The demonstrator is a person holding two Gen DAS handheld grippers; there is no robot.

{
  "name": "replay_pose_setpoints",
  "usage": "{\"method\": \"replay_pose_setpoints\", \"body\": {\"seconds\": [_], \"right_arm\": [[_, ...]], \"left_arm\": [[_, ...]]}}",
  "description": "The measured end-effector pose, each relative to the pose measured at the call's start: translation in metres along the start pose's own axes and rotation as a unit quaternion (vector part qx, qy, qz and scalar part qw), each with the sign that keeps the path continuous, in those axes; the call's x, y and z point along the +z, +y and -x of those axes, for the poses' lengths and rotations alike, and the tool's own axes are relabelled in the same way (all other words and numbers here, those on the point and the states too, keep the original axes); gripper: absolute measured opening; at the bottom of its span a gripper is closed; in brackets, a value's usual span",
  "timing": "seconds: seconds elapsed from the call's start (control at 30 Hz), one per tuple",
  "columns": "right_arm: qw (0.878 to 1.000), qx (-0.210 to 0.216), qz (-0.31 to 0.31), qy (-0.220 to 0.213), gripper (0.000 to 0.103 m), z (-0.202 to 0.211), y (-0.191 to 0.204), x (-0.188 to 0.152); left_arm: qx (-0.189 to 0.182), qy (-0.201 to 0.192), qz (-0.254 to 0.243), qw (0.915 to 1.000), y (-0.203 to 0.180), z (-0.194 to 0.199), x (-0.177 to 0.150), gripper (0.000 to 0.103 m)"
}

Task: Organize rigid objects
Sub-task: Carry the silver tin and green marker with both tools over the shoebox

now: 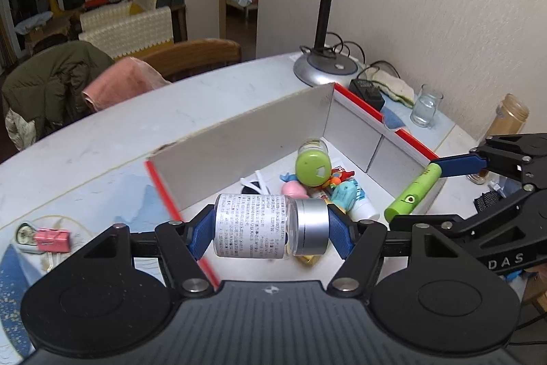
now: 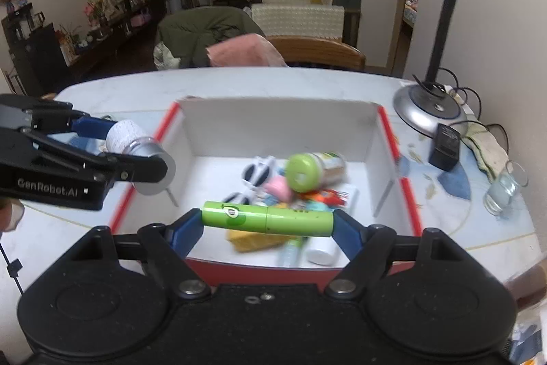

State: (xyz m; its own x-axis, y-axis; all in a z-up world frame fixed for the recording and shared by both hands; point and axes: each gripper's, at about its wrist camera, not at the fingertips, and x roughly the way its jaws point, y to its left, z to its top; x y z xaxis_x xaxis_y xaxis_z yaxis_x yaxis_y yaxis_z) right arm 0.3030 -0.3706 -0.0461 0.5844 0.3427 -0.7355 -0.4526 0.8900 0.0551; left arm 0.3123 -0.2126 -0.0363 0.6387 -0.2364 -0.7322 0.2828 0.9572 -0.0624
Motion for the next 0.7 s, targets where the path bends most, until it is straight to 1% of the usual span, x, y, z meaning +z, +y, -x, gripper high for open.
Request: {"method": "replay_pose_setpoints", "body": {"seconds": [0.17,0.3,0.5,0.7], "right_arm": [[1.0,-0.003,-0.001,0.012,0.08,-0.011,-0.022,-0.002],[1.0,0.001,0.006,0.025,0.08,-0.022,-0.032,-0.002],[0.999,0.01,0.015,0.044,0.08,-0.04,-0.034,0.001],[0.996,0.024,0.035,0.074,0.08,-0.062,-0.032,0.003]], "left_arm": [[0.008,0.027,-0.003,0.9996,-0.011,-0.034,0.012,0.068],[0.022,0.047,-0.009,0.9986,-0.015,-0.06,0.017,0.068],[0.037,0.076,0.005,0.9964,-0.012,-0.096,0.027,0.068],[0.049,0.104,0.02,0.9932,-0.007,-0.124,0.032,0.068]]}}
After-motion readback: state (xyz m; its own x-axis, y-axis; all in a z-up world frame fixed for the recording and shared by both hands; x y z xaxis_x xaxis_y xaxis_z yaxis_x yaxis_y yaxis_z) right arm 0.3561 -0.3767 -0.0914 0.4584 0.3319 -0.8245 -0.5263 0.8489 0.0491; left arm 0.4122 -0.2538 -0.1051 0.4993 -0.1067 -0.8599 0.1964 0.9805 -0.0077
